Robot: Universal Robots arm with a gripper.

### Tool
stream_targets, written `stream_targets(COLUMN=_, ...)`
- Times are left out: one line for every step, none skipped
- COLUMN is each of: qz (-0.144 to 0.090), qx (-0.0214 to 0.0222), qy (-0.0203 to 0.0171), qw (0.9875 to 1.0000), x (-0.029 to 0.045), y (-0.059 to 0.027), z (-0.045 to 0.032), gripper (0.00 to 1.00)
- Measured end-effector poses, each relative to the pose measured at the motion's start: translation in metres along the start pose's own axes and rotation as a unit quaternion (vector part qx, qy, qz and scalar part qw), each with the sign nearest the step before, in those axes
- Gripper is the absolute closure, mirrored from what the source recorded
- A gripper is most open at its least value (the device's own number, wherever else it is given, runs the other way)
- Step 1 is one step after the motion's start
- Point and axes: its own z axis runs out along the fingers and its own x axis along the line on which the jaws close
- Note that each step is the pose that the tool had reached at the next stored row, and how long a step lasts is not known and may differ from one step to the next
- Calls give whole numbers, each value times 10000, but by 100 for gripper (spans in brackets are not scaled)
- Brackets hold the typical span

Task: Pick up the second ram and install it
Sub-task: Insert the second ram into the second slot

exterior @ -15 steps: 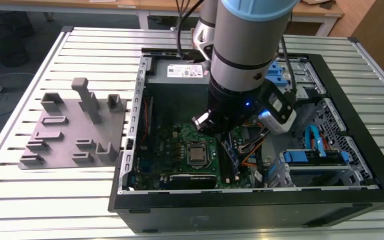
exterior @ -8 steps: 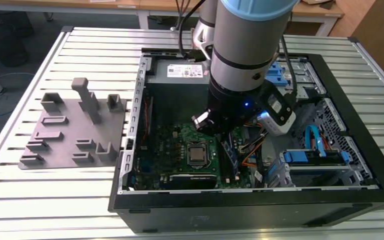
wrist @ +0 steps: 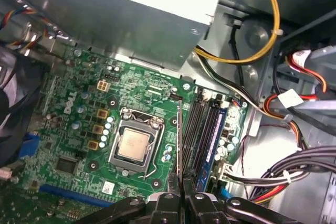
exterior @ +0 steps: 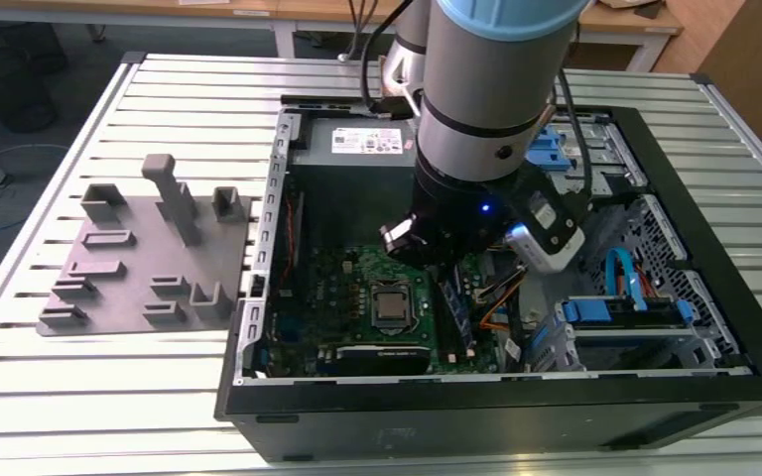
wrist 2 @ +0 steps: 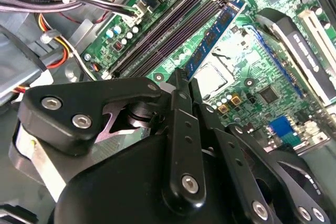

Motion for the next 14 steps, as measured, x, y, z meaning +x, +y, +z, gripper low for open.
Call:
stream_targets(qz=76, qx=5, qy=-3, qw=10000, x=0, y=0, z=0, gripper=86)
stream_targets(qz=157, qx=9, qy=-6, qw=9999, x=0, y=0, z=1, gripper=86)
stream_targets(qz=247, qx=15, qy=-9, qw=9997, x=0, y=0, z=2, gripper=86)
stream_targets(qz=331, qx=20, qy=-13, qw=9994, x=0, y=0, z=2, gripper=86)
stream_targets(qz=414, qx=25, qy=-16, qw=9991, x=0, y=0, z=3, gripper=86)
stream_targets(qz=496, qx=31, qy=-19, qw=9988, x=0, y=0, z=3, gripper=86)
stream_targets(qz=581, qx=36, qy=-22, qw=9983, x=0, y=0, z=4, gripper=86)
stream_targets(qz=660, qx=41, qy=-25, qw=9978, x=0, y=0, z=4, gripper=86)
stream_targets(qz=747, qx=47, qy=-28, qw=9972, x=0, y=0, z=5, gripper=86)
stream_targets(qz=823, qx=52, qy=-31, qw=9966, x=0, y=0, z=5, gripper=86)
stream_targets(qz=887, qx=57, qy=-33, qw=9960, x=0, y=0, z=5, gripper=86)
stream_targets(qz=941, qx=62, qy=-35, qw=9955, x=0, y=0, z=5, gripper=86)
stream_targets(qz=989, qx=67, qy=-36, qw=9951, x=0, y=0, z=5, gripper=86)
stream_targets(qz=1033, qx=72, qy=-38, qw=9946, x=0, y=0, z=6, gripper=86)
